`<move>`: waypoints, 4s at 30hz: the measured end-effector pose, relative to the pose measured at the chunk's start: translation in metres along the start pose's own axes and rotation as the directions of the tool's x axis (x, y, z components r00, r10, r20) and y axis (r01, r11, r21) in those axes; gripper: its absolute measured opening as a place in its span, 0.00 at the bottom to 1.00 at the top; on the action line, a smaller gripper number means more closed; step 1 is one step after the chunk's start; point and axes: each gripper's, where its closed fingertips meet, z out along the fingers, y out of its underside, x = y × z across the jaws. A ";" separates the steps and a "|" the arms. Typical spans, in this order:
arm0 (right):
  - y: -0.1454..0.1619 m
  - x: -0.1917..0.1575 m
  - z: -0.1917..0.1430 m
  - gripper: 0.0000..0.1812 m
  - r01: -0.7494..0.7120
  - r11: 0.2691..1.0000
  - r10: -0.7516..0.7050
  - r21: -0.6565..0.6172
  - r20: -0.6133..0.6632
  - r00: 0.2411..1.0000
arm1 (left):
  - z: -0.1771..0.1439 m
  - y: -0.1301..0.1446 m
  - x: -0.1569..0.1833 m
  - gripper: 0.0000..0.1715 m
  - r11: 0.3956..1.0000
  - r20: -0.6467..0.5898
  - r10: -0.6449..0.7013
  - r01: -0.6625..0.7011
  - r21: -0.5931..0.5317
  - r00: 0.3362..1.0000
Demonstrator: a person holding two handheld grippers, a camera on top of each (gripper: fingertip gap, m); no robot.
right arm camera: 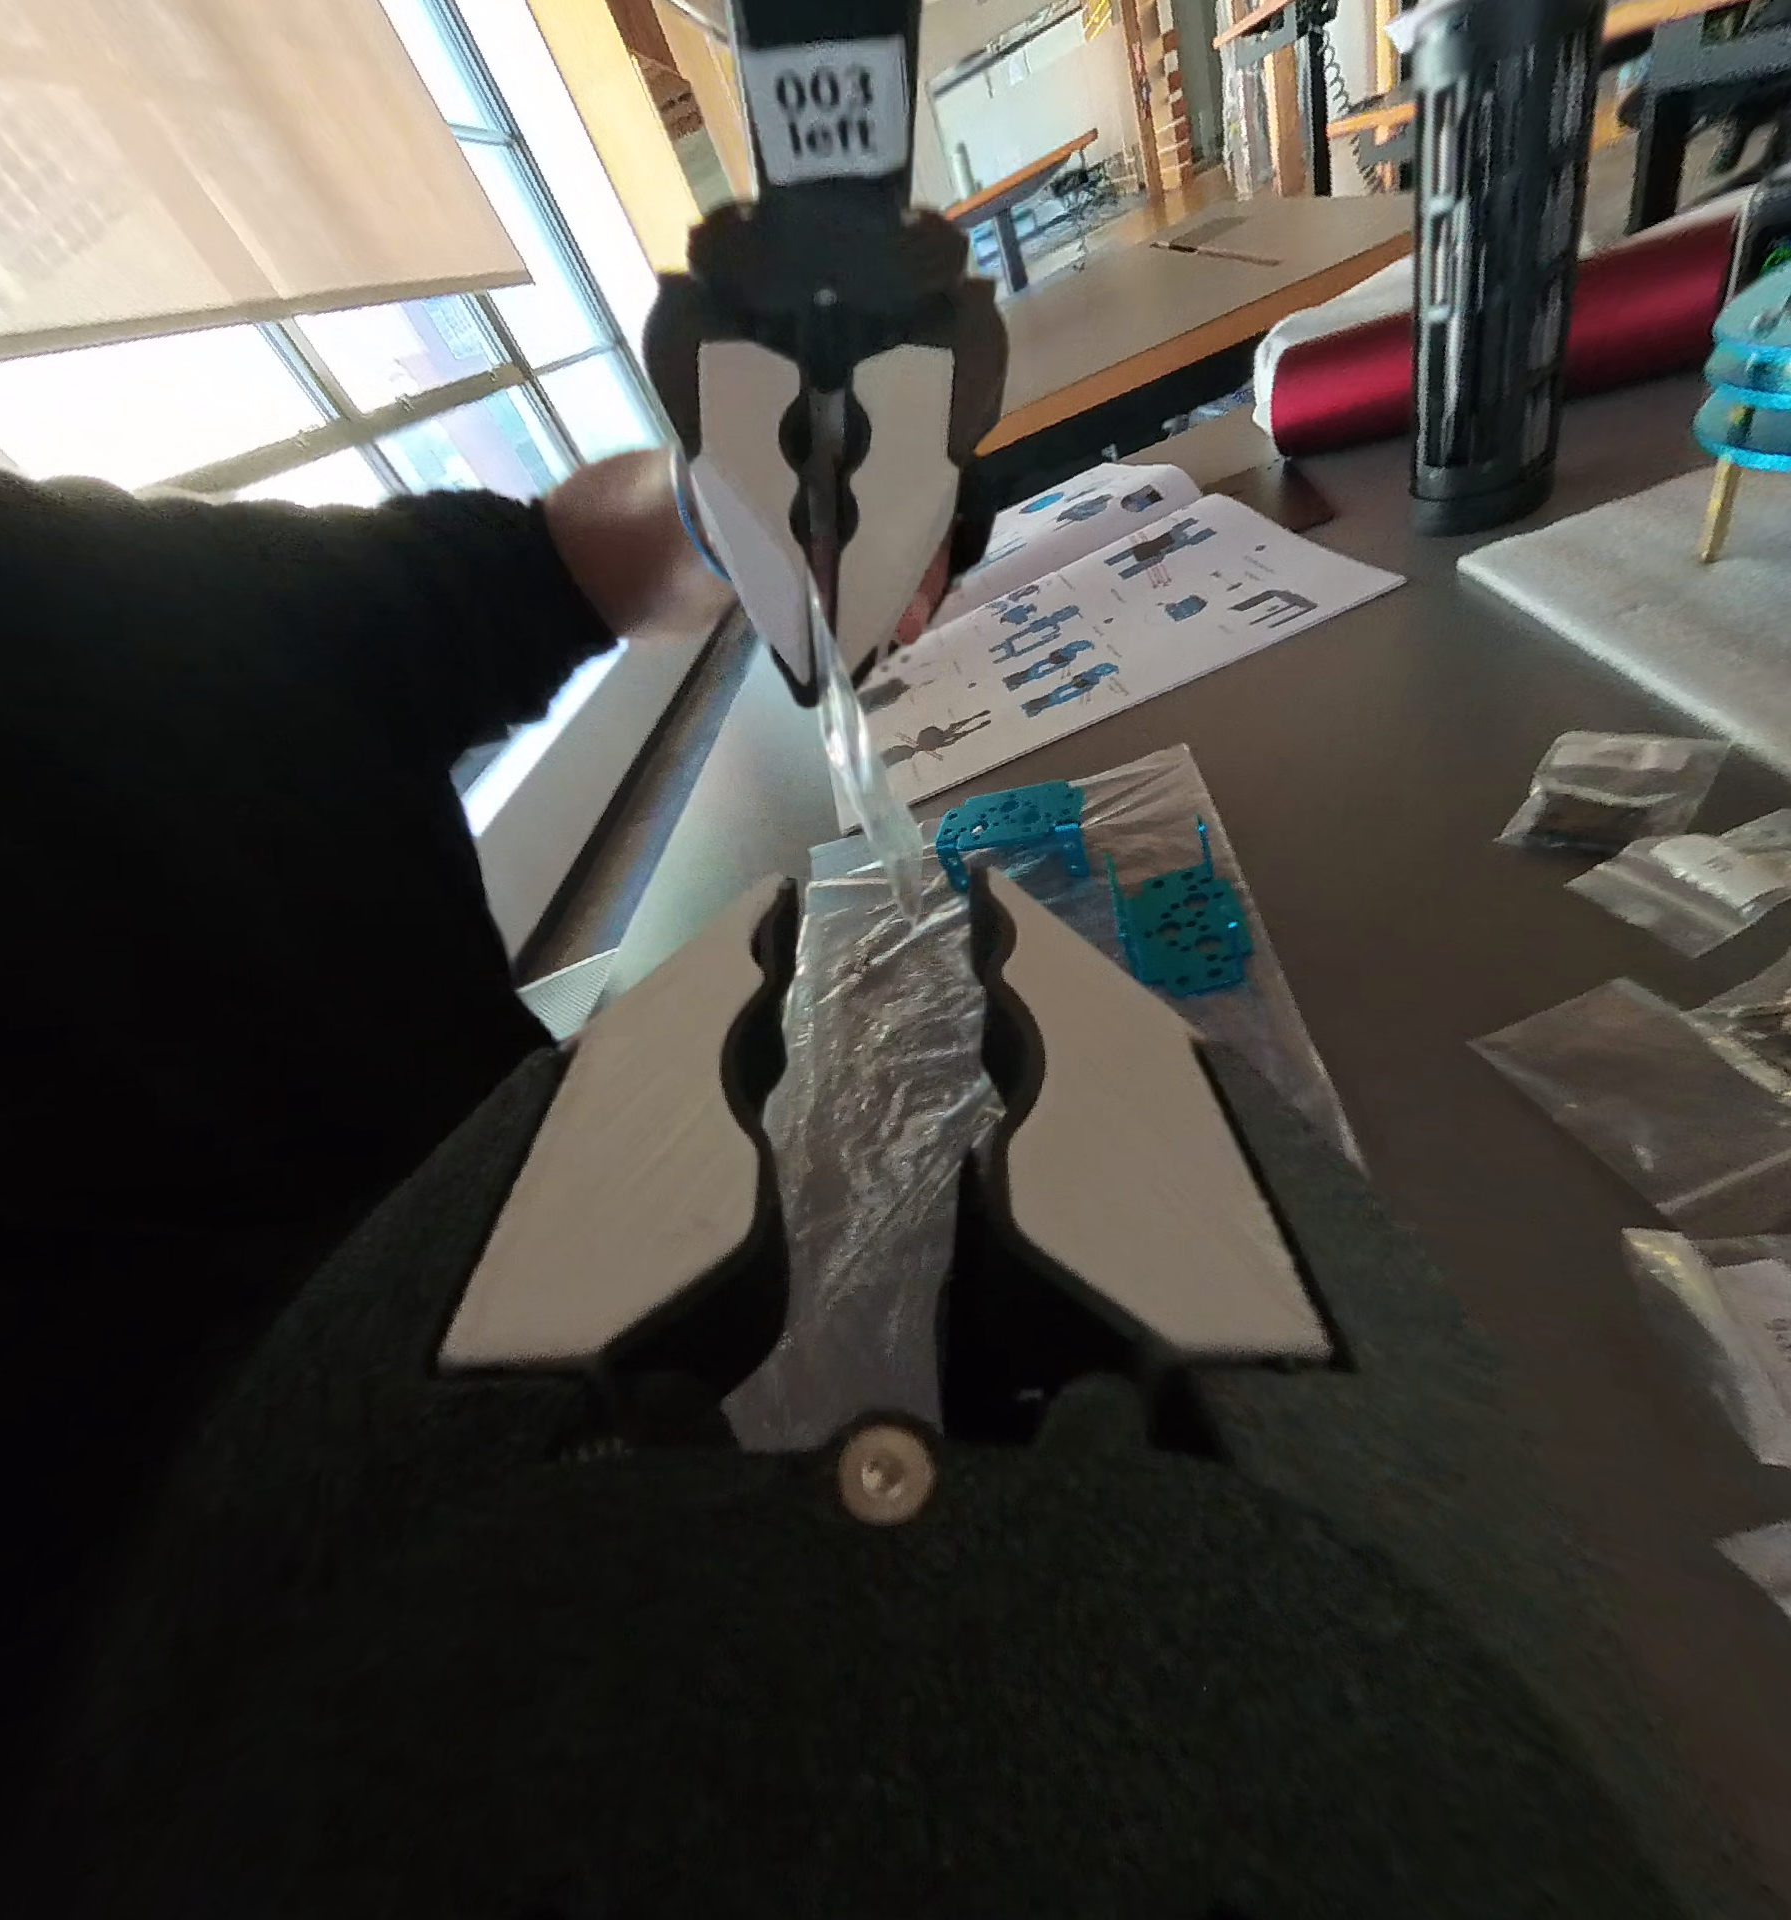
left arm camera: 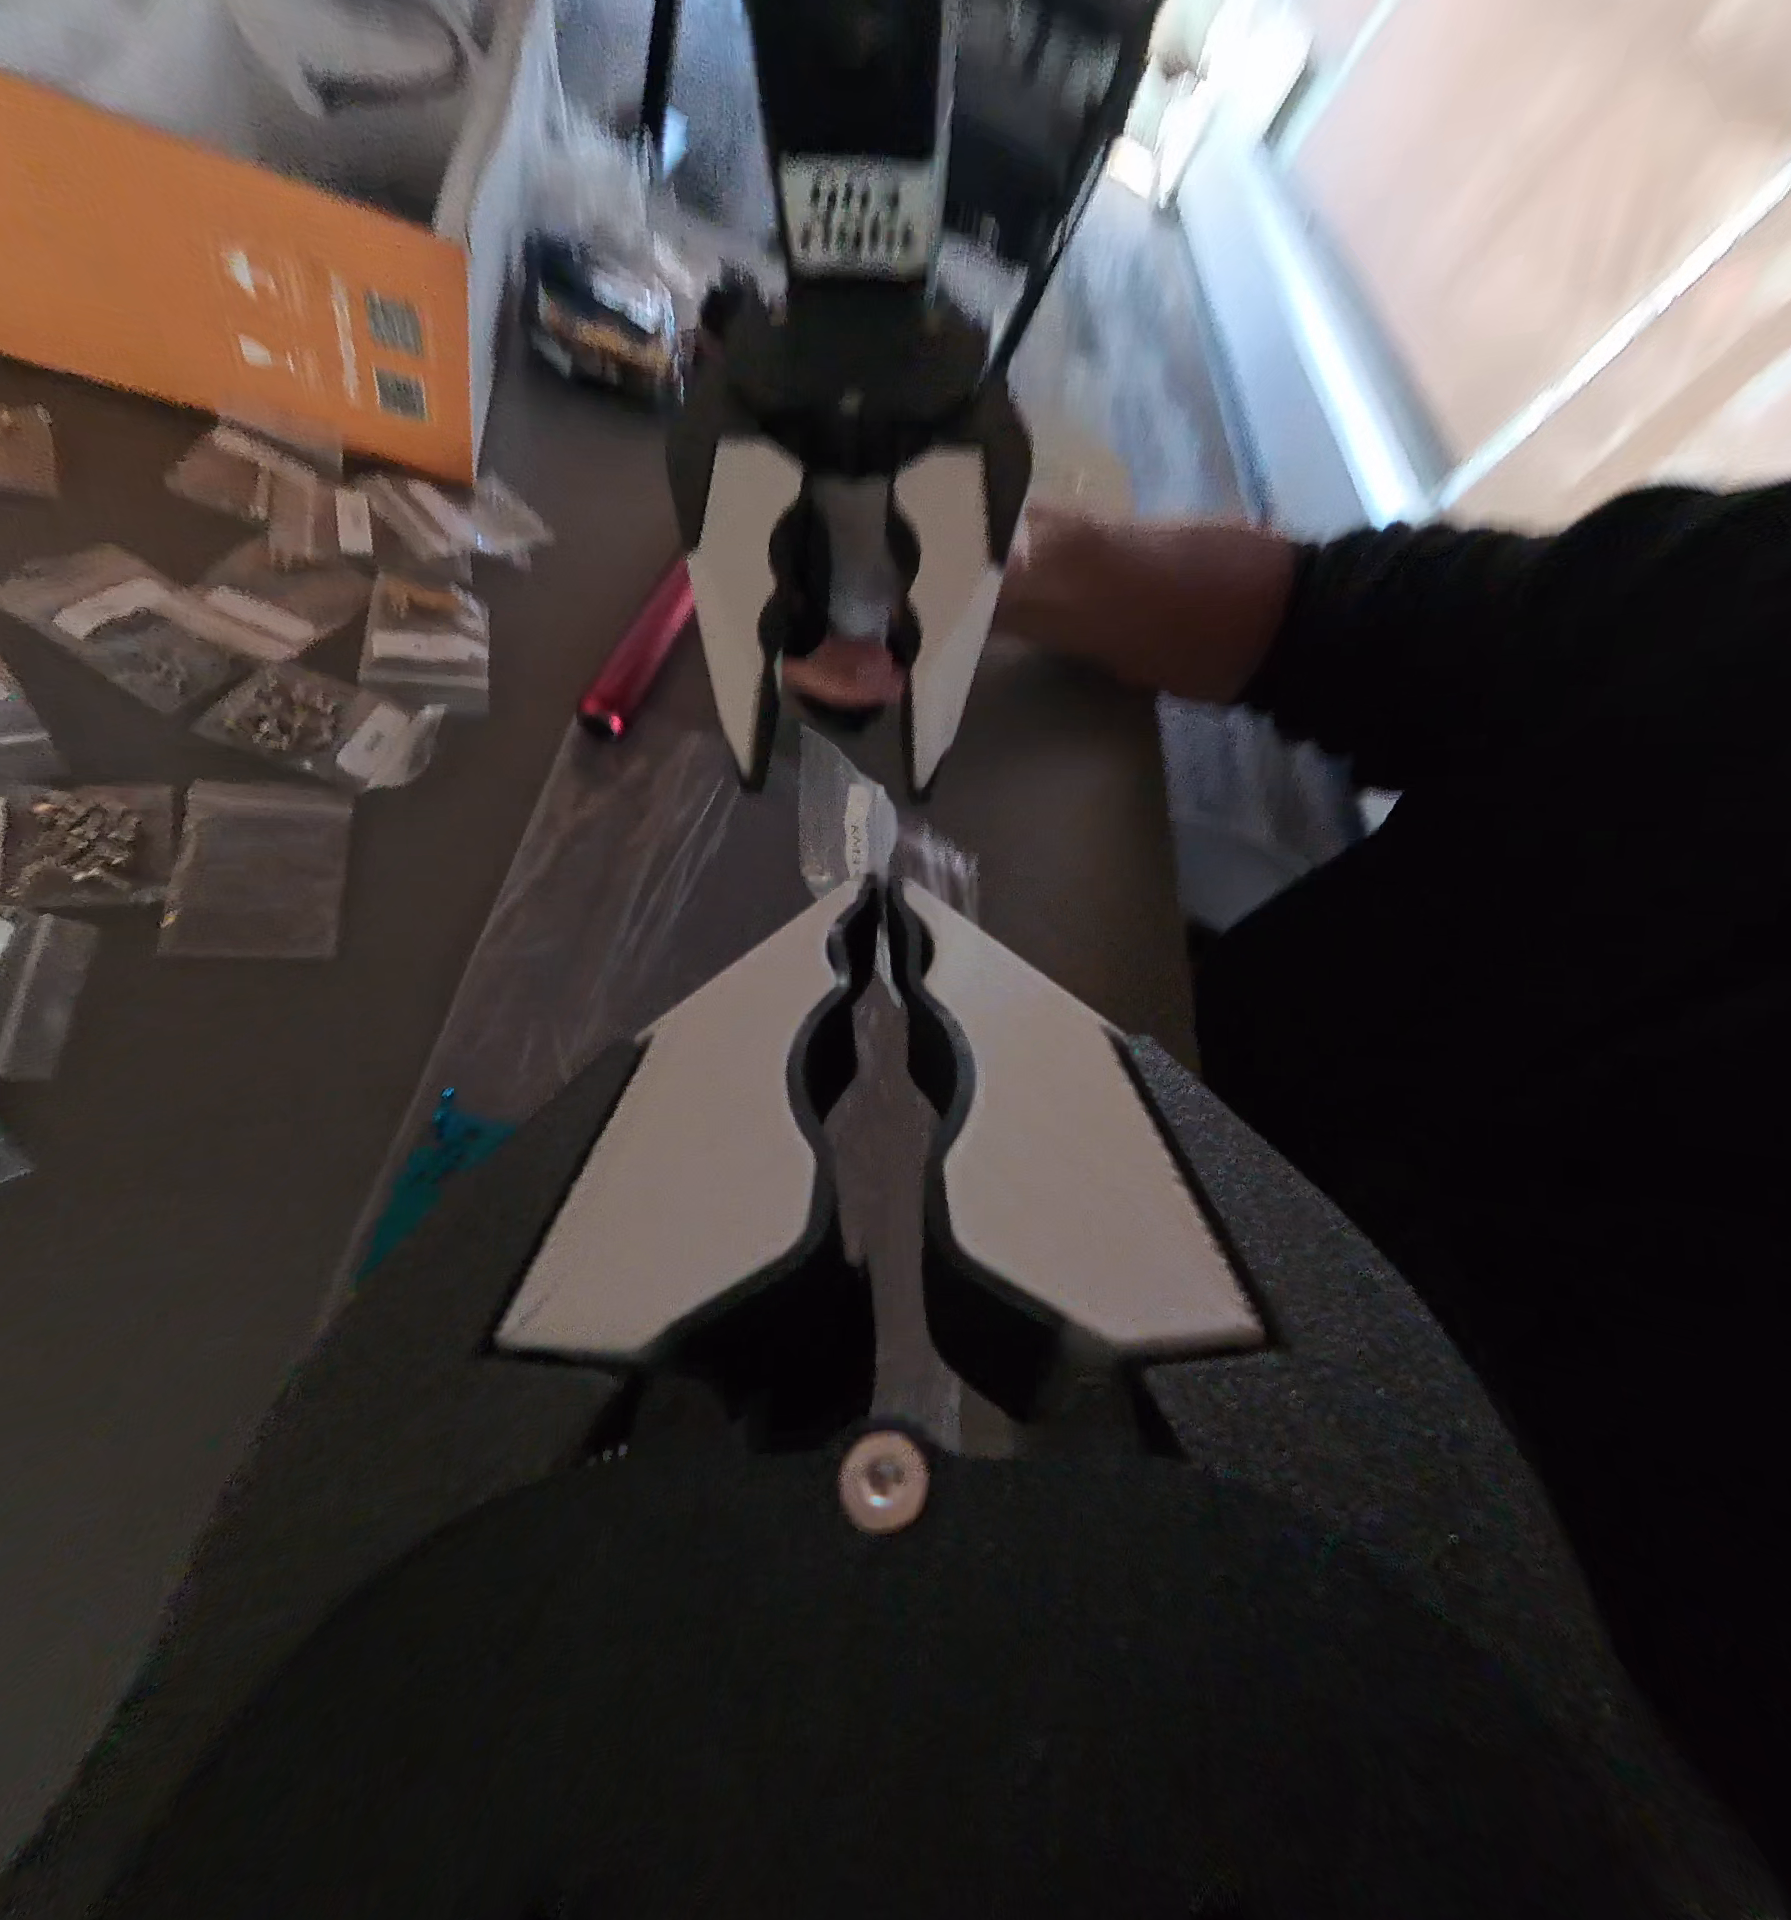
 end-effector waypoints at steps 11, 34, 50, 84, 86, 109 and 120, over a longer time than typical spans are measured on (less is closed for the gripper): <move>0.004 -0.037 0.015 0.05 0.194 0.976 -0.192 -0.100 0.032 0.981 | 0.027 0.023 0.025 0.01 0.748 -0.019 0.186 -0.154 -0.645 0.982; -0.038 -0.042 -0.015 0.00 0.089 0.984 -0.105 0.153 0.104 0.989 | 0.028 -0.019 0.025 0.00 0.963 0.153 0.268 -0.267 -0.031 0.951; -0.035 -0.039 -0.013 0.00 0.097 0.986 -0.108 0.134 0.074 0.991 | 0.013 -0.034 0.027 0.11 0.957 0.154 0.237 -0.258 0.136 0.959; -0.042 -0.047 -0.010 0.00 0.040 0.973 -0.072 0.226 0.136 0.988 | 0.026 -0.034 0.034 0.00 0.928 0.117 0.225 -0.249 0.276 0.967; -0.042 -0.046 -0.011 0.00 0.040 0.974 -0.071 0.222 0.137 0.988 | 0.027 -0.034 0.034 0.00 0.928 0.126 0.227 -0.253 0.272 0.966; -0.030 -0.045 0.001 0.00 0.063 0.984 -0.085 0.165 0.126 0.988 | 0.019 -0.028 0.030 0.05 0.864 0.069 0.216 -0.224 0.450 0.974; -0.024 -0.052 0.013 0.00 0.096 0.983 -0.116 0.158 0.122 0.986 | 0.022 -0.006 0.038 0.00 0.856 0.109 0.267 -0.287 0.430 0.958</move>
